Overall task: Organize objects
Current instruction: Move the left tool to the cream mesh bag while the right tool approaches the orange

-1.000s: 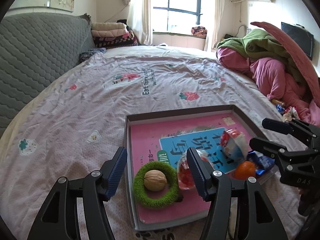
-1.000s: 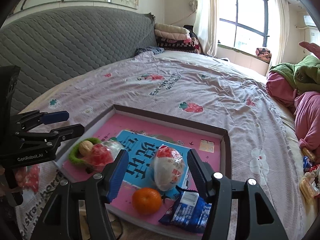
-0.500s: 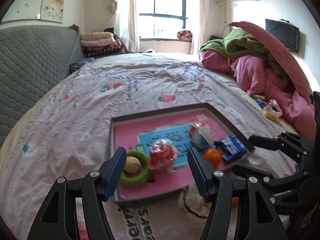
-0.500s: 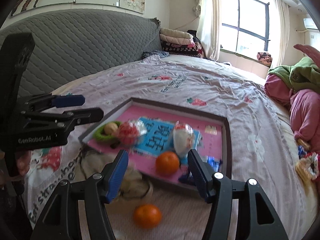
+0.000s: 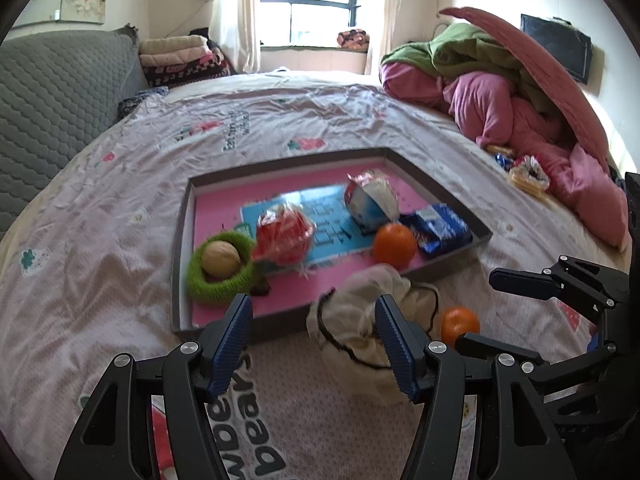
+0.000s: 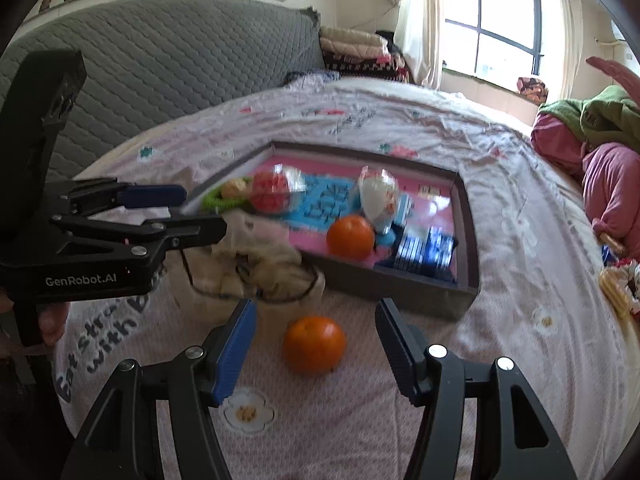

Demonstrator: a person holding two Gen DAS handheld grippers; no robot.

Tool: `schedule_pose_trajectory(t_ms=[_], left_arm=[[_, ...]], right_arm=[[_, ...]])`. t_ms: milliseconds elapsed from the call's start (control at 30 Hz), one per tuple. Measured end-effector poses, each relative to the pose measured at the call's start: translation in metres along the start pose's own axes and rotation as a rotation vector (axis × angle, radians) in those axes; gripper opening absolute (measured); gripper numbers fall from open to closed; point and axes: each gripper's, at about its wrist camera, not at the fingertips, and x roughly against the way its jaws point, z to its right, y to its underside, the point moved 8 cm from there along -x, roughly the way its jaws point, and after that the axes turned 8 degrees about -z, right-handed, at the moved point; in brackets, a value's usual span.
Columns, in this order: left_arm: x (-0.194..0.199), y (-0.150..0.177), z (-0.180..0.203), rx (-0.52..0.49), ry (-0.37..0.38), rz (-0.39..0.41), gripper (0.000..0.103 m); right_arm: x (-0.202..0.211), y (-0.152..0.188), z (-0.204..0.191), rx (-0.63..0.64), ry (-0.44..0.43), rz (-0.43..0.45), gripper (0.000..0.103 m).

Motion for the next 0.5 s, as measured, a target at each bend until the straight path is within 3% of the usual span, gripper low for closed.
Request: schedule_pose_trajectory(t_ms=[433,500], left_arm=[[-0.028,0.025,0.011,0.001,0.046,-0.074,0.065],[-0.029,0.025,0.012,-0.001,0.049,-0.074,0.057]], right_arm=[[-0.026,0.015,0.001,0.031,0.056,-0.059,0.058],[-0.029,0.016,0.001,0.029,0.053,-0.063,0.053]])
